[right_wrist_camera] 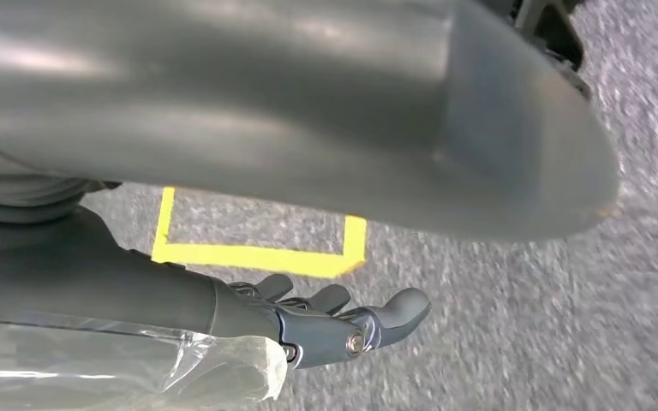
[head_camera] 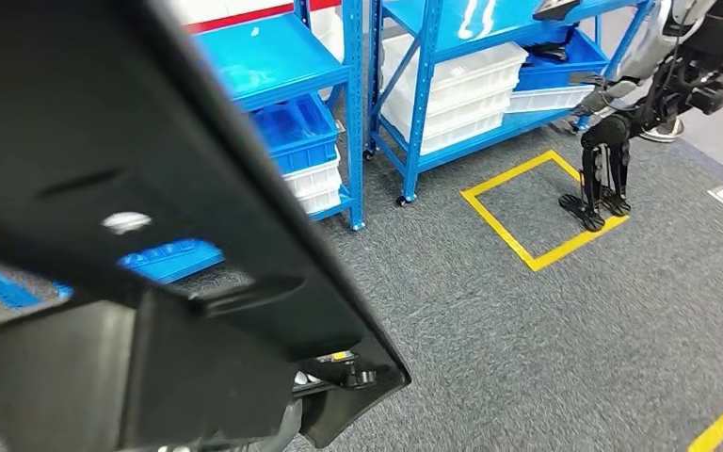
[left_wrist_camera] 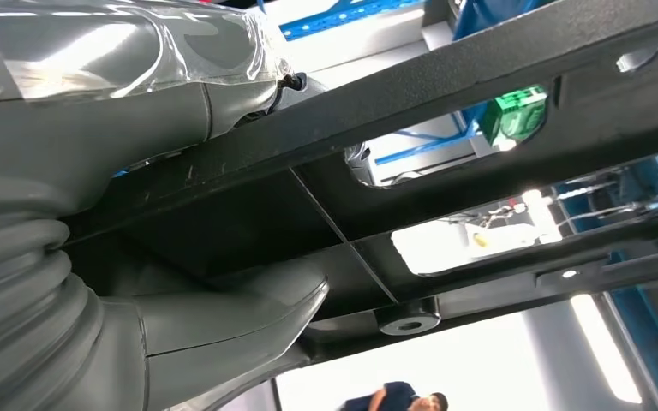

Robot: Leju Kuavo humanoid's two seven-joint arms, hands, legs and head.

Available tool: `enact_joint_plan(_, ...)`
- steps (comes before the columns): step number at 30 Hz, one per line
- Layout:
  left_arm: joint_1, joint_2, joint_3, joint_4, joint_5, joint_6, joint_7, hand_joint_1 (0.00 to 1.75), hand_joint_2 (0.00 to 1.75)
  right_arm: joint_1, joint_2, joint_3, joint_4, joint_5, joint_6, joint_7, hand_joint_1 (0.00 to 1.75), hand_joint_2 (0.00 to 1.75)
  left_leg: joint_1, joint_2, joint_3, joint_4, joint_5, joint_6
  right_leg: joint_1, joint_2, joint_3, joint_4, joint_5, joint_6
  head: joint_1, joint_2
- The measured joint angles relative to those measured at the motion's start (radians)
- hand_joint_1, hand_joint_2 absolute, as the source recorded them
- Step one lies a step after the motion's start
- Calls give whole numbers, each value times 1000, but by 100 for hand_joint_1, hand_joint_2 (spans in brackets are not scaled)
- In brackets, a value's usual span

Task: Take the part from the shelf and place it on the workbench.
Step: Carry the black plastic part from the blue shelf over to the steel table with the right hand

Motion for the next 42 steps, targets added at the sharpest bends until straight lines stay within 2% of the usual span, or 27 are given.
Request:
enact_joint_plan(2, 0, -4, 0, 0, 2, 5, -2, 175, 175, 3, -6, 0, 0, 1, 0, 6, 0, 0, 3, 18, 2, -6, 6, 7, 1, -18, -16, 29, -21, 9, 2, 0)
enact_joint_plan(3, 1, -6, 0, 0, 2, 7, -3, 175, 175, 3, -9, 0, 1, 1, 0, 7, 0, 0, 5, 30, 2, -8, 8, 11, 1, -39, -37, 76, -50, 14, 4, 0)
enact_joint_plan(5, 4, -8, -1, 0, 4, 9, -4, 175, 175, 2, -10, 0, 1, 1, 0, 8, 0, 0, 3, 55, 1, -9, 9, 14, -2, -81, -105, 222, -124, 22, 9, 0)
enact_joint_plan(6, 6, -8, -1, 0, 5, 9, -4, 175, 175, 1, -10, 0, 1, 0, 0, 8, 0, 0, 2, 67, 0, -8, 9, 14, -6, -89, -136, 288, -148, 26, 10, 0)
enact_joint_plan(7, 7, -8, -1, 0, 7, 9, -4, 175, 175, 2, -10, 0, 1, -2, 0, 8, 0, 0, 2, 79, 0, -8, 8, 14, -10, -92, -151, 321, -152, 30, 10, 0)
enact_joint_plan(8, 7, -9, -2, 0, 12, 7, -3, 175, 175, 3, -11, 0, 1, -4, 0, 5, 0, 0, 2, 90, 0, -8, 8, 13, -14, -95, -141, 305, -136, 33, 10, 0)
enact_joint_plan(9, 7, -9, -2, 0, 18, 3, -2, 175, 175, 4, -11, 0, 1, -6, 0, 1, 0, 0, 3, 100, 1, -8, 7, 12, -18, -101, -111, 249, -104, 35, 10, 0)
enact_joint_plan(11, 7, -10, -2, 0, 27, -6, -1, 175, 175, 3, -12, 0, 0, -9, 0, -12, 0, 0, 0, 116, 3, -6, 3, 5, -20, -134, -26, 90, -40, 38, 10, 0)
enact_joint_plan(13, 5, -11, -3, 0, 29, -10, 0, 175, 175, 1, -11, 0, 0, -10, 0, -19, 0, 0, -5, 126, 5, -3, 0, -4, -17, -151, 11, 13, -20, 29, 10, 0)
enact_joint_plan(15, 4, -11, -4, 1, 28, -10, 3, 175, 175, 2, -10, 0, 0, -10, 0, -16, 0, 0, -4, 137, 6, -3, -1, -14, -12, -137, 8, 9, -20, 14, 9, 0)
enact_joint_plan(17, 4, -12, -5, 1, 30, -10, 5, 175, 175, 3, -11, 0, 0, -11, 0, -2, 0, 0, 3, 122, -3, 21, -21, -26, -12, -124, 6, 7, -15, 1, 8, 0)
enact_joint_plan(18, 4, -12, -5, 1, 31, -9, 6, 175, 175, 2, -11, 0, 0, -13, 0, 8, 0, 0, 6, 105, -21, 62, -47, -30, -13, -116, 5, 6, -12, -5, 7, 0)
enact_joint_plan(21, 8, -12, -5, 1, 30, -3, 14, 175, 175, 0, -11, 0, 0, -18, 0, 34, 0, 0, 8, 67, -121, 280, -146, -33, -11, -90, -1, 6, -7, -15, 4, 0)
enact_joint_plan(22, 9, -12, -6, 1, 30, 0, 19, 175, 175, 1, -11, 0, 0, -18, 0, 40, 0, 0, 8, 64, -144, 325, -157, -32, -10, -79, -3, 7, -6, -16, 4, 0)
enact_joint_plan(23, 10, -12, -6, 1, 29, 3, 23, 175, 175, 2, -11, 0, 0, -17, 0, 44, 0, 0, 8, 62, -146, 327, -146, -30, -8, -67, -3, 7, -5, -16, 4, 0)
enact_joint_plan(24, 10, -12, -6, 1, 28, 6, 26, 175, 175, 3, -11, 0, 0, -17, 0, 48, 0, 0, 7, 59, -127, 285, -118, -26, -8, -55, -3, 7, -4, -16, 4, 0)
enact_joint_plan(26, 10, -12, -6, 1, 25, 11, 33, 175, 175, 3, -11, 0, 0, -14, 0, 51, 0, 0, 7, 31, -53, 128, -47, -16, -6, -32, -2, 8, -2, -13, 4, 0)
enact_joint_plan(28, 10, -12, -6, 0, 24, 15, 40, 175, 175, 2, -10, 0, 0, -9, 0, 49, 0, 0, 5, 4, -7, 24, -11, -11, -4, -13, -7, 9, 1, -6, 4, 0)
enact_joint_plan(30, 10, -12, -6, 0, 24, 18, 48, 175, 175, 4, -9, 0, 0, -6, 0, 41, 0, 0, 2, 8, -4, 8, -6, -9, -6, 2, -14, 9, 5, 4, 4, 0)
enact_joint_plan(32, 9, -12, -7, 1, 27, 18, 58, 175, 175, 7, -10, 0, 0, -6, 0, 31, 0, 0, 4, 24, -3, 4, 1, 1, -8, -16, -23, 24, -6, 14, 5, 0)
enact_joint_plan(33, 9, -12, -7, 1, 30, 18, 64, 175, 175, 8, -9, 0, 0, -6, 0, 25, 0, 0, 5, 35, -2, 1, 4, 7, -8, -38, -38, 57, -28, 19, 7, 0)
enact_joint_plan(35, 10, -12, -7, 2, 35, 15, 73, 175, 175, 6, -6, 0, 0, -7, 0, 16, 0, 0, 4, 58, -2, -1, 6, 12, -10, -82, -96, 186, -100, 28, 12, 0)
enact_joint_plan(37, 11, -12, -8, 5, 39, 12, 78, 175, 175, 5, -1, 0, 0, -7, 0, 13, 0, 0, 1, 82, -4, 0, 6, 13, -15, -92, -155, 314, -148, 36, 14, 0)
enact_joint_plan(38, 11, -12, -8, 7, 40, 10, 79, 175, 175, 7, 0, 0, 0, -7, 0, 14, 0, 0, 2, 92, -4, 0, 5, 12, -18, -93, -160, 328, -145, 39, 14, 0)
enact_joint_plan(39, 11, -12, -9, 9, 42, 9, 81, 175, 175, 8, 1, 0, 0, -6, 0, 17, 0, 0, 2, 103, -4, 0, 5, 12, -20, -97, -142, 296, -122, 41, 14, 0)
enact_joint_plan(40, 11, -12, -9, 11, 43, 8, 84, 175, 175, 8, 2, 0, 0, -5, 0, 23, 0, 0, 3, 112, -3, 1, 4, 10, -22, -109, -105, 227, -88, 44, 14, 0)
enact_joint_plan(42, 10, -12, -11, 11, 44, 8, 95, 175, 175, 6, 6, 0, 0, -1, 0, 40, 0, 0, -1, 126, -1, 3, -1, 2, -22, -153, -26, 76, -35, 43, 15, 0)
